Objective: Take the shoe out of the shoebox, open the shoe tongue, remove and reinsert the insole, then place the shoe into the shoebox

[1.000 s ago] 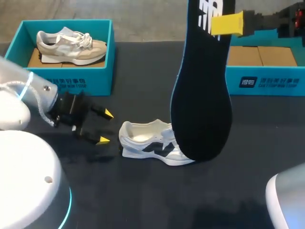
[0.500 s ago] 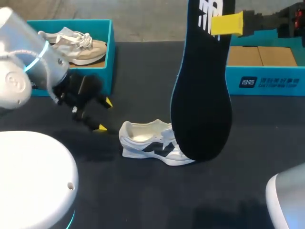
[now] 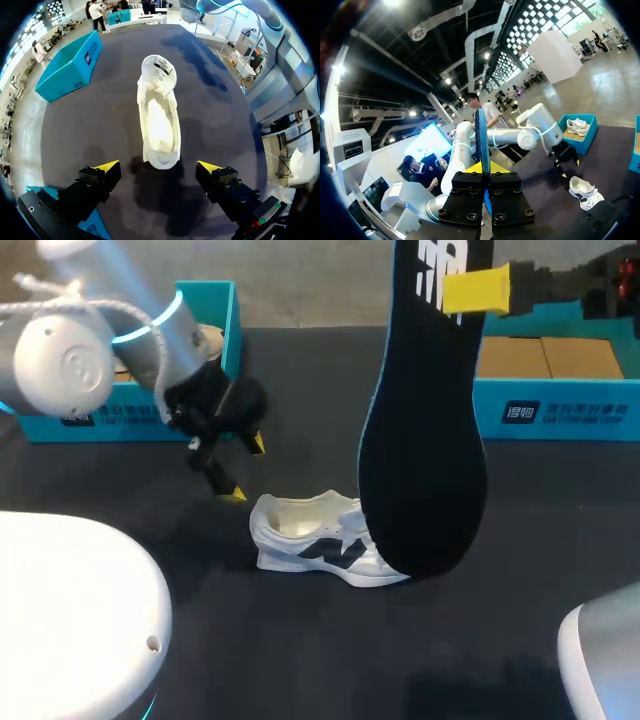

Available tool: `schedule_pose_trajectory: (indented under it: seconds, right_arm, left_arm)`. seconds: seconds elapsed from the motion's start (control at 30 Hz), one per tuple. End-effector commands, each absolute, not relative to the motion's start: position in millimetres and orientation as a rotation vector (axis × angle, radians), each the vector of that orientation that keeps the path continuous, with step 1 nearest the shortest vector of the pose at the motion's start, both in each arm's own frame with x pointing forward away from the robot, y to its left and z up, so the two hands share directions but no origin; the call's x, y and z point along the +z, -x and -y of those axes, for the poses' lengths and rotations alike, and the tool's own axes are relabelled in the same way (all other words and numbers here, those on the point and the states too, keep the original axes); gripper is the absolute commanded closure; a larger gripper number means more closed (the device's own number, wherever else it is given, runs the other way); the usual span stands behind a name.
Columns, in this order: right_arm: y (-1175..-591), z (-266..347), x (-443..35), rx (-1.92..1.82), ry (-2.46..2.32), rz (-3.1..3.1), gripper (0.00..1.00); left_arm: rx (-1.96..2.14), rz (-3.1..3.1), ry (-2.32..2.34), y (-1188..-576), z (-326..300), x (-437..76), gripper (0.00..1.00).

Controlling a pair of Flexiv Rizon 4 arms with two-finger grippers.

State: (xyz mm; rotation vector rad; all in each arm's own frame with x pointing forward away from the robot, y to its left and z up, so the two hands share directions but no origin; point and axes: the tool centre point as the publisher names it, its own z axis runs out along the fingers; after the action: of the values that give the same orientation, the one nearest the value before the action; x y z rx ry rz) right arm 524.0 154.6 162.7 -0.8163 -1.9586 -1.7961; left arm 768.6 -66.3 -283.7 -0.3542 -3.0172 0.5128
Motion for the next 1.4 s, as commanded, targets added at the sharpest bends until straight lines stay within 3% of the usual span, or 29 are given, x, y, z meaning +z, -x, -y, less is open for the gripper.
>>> schedule_pose_trajectory:
  seconds: [0.03, 0.63, 1.4]
  right_arm:
    - [-525.6, -157.1, 165.1, -1.79, 0.819, 1.962, 1.0]
    - [-525.6, -157.1, 165.1, -1.79, 0.819, 1.962, 1.0]
    - [-525.6, -157.1, 165.1, -1.79, 0.819, 1.962, 1.0]
  left_arm:
    - [0.264, 3.052, 0.359, -772.4, 75.2, -285.0, 0.0]
    - [0.178, 3.016, 0.372, -755.9, 84.6, -297.8, 0.0]
    - [0.189, 3.078, 0.47, -793.9, 164.6, -339.8, 0.0]
